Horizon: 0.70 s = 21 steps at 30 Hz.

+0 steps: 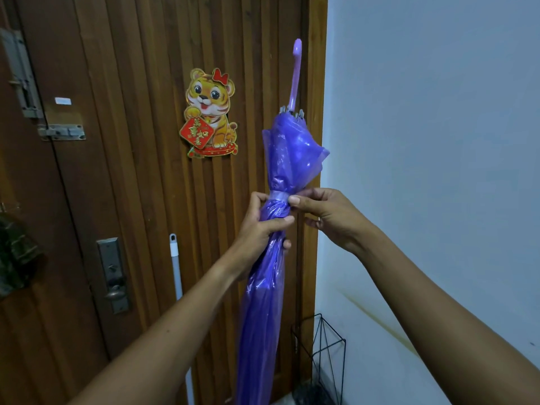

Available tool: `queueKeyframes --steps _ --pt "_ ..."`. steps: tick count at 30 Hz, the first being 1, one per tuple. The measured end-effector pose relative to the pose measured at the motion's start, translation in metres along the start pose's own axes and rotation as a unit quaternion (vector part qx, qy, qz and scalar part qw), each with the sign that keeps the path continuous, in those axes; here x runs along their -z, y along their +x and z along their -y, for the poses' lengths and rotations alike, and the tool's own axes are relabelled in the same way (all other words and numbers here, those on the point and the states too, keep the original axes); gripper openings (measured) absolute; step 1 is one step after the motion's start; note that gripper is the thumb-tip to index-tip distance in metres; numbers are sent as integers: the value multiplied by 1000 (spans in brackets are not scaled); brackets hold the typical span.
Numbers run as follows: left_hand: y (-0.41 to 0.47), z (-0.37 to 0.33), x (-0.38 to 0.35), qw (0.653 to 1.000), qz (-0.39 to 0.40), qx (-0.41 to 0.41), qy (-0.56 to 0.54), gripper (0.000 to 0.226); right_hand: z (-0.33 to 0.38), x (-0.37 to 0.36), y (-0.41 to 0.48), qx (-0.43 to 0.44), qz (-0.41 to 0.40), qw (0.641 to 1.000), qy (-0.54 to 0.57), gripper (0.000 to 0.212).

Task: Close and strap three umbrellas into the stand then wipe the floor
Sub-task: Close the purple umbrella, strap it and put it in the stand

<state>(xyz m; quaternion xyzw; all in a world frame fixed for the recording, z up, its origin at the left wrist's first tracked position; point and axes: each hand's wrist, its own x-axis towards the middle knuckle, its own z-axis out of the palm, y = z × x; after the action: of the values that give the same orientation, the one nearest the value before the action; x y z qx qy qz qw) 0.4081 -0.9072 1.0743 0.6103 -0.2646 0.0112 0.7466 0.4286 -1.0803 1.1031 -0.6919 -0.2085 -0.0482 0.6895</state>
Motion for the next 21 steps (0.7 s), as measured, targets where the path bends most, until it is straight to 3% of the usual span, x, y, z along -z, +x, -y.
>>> queueKeyframes --steps 4,7,12,17,21 --pt "-1 1 3 996 -48 -57 45 38 6 -2 0 5 -33 999 15 6" --pt "-1 -1 2 993 -80 -67 58 58 9 -3 -1 12 -57 998 9 21" --pt "-4 -5 0 995 -63 -66 50 39 10 -8 -1 18 -63 998 1 41" --pt "-6 -6 3 999 -23 -30 -8 38 9 -10 -1 -3 -62 998 21 15" --pt "-7 -5 5 999 -24 -17 -40 35 8 -8 -1 -46 -36 998 39 22"
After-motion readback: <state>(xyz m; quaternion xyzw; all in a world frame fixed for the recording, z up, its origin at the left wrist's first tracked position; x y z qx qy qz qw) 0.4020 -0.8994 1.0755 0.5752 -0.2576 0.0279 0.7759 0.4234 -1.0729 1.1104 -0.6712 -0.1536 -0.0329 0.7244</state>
